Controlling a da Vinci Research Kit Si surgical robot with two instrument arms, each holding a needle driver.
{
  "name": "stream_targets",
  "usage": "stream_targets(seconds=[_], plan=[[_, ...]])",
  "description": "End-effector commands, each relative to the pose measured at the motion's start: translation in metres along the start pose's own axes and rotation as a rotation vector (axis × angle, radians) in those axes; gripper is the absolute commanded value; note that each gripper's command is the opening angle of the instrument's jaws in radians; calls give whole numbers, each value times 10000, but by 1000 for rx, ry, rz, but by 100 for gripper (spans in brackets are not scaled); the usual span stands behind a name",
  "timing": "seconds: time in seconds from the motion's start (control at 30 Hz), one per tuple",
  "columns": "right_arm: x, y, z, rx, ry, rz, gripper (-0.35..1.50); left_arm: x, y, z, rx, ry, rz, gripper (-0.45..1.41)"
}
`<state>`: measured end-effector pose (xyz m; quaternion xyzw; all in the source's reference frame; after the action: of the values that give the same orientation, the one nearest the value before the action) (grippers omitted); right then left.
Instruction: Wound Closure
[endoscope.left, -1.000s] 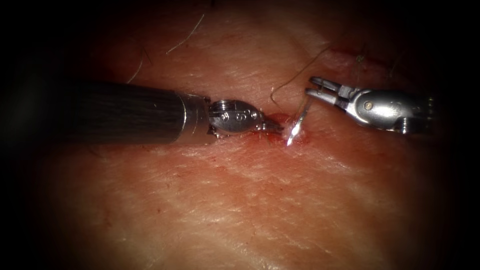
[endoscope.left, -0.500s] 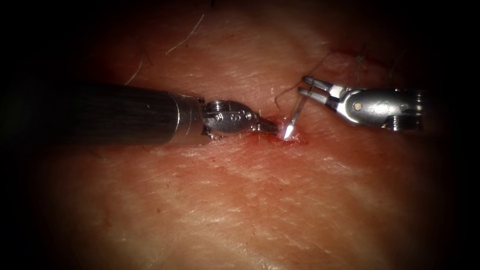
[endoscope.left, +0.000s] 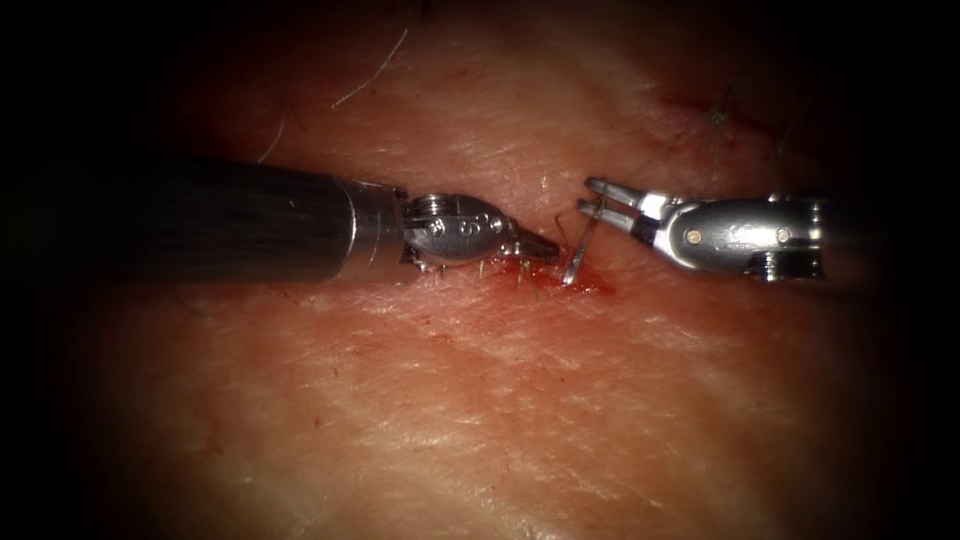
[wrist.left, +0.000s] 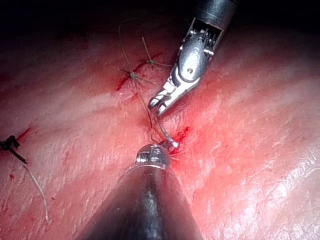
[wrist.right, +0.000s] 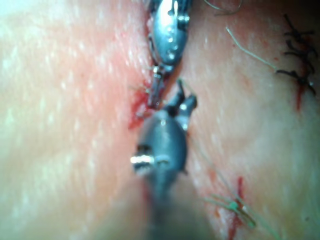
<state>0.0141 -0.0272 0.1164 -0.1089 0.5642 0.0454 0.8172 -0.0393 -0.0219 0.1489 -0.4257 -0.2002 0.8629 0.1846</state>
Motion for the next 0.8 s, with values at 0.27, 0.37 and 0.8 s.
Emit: stream_targets(seconds=[0.27,0.37,0.8], plan=[[1,-5,7,2,6,36,-35,18,37,0,-1,-12,-3,-45],[1,-5,6,11,3,41,-35,21,49,-1,-8,-23,8,-45],[4,-5,7,61,10,70,-35,13,74,-1,-27,-58,25,-45]])
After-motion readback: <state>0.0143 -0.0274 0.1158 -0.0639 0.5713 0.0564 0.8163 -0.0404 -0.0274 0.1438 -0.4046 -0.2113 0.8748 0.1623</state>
